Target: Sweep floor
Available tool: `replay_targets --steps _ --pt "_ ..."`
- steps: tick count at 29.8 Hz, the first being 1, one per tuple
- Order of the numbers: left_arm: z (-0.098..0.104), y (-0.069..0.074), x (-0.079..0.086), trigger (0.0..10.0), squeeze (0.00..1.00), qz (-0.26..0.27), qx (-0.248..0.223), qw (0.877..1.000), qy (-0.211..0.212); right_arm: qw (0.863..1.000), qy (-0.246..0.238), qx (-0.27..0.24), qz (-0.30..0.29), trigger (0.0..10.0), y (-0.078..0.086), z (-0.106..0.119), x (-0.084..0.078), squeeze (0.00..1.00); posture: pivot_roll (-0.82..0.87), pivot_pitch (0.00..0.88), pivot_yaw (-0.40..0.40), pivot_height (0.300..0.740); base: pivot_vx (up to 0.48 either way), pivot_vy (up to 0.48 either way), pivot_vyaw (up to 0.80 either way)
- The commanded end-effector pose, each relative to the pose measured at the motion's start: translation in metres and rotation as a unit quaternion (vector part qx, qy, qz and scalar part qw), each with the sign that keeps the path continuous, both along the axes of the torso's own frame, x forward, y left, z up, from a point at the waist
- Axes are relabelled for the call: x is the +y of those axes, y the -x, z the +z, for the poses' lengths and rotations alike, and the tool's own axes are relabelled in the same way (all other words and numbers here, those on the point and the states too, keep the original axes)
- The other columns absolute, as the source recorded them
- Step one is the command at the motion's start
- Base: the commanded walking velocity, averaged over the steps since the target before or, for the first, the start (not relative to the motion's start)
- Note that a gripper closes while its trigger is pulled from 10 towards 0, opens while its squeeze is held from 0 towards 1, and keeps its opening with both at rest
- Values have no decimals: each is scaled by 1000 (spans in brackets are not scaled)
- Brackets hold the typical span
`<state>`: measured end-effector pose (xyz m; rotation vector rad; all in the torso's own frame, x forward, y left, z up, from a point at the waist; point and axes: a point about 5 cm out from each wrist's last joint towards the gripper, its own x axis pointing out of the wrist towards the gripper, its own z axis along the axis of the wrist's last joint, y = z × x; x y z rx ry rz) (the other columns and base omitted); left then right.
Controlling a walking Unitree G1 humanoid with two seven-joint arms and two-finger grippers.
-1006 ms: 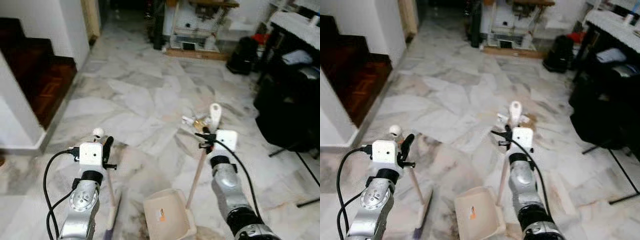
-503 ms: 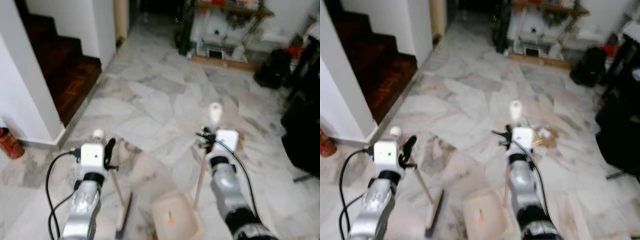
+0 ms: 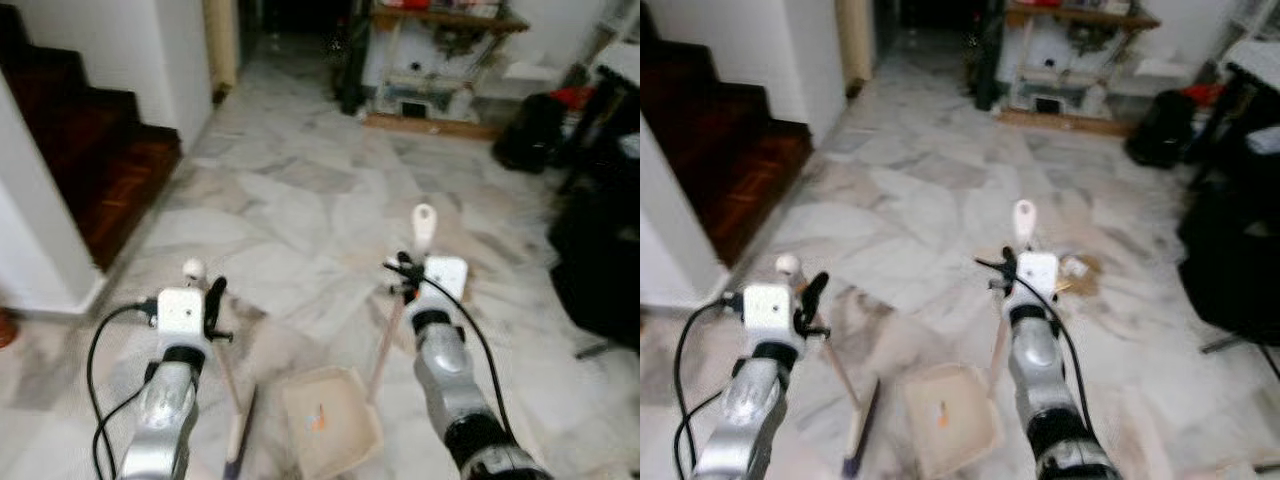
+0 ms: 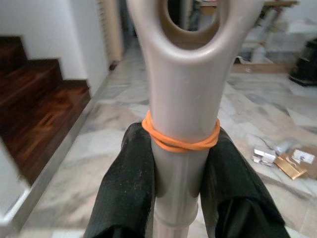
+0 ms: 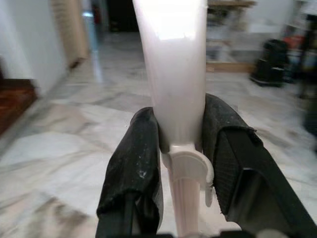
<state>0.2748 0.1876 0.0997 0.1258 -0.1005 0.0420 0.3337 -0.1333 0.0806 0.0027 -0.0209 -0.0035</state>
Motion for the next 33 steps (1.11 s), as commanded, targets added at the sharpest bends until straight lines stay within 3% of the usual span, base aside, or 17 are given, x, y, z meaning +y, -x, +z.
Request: replay_targets --steps 1,33 --pt "9 -2 -10 10000 0 -13 -24 1000 5 1000 -5 -16 -14 10000 -3 7 -9 0 92 31 -61 740 319 0 0" --pt "10 -3 -10 10000 0 -14 -25 1000 7 1000 -4 -17 -13 10000 -3 8 -8 0 95 34 -63 740 318 0 0"
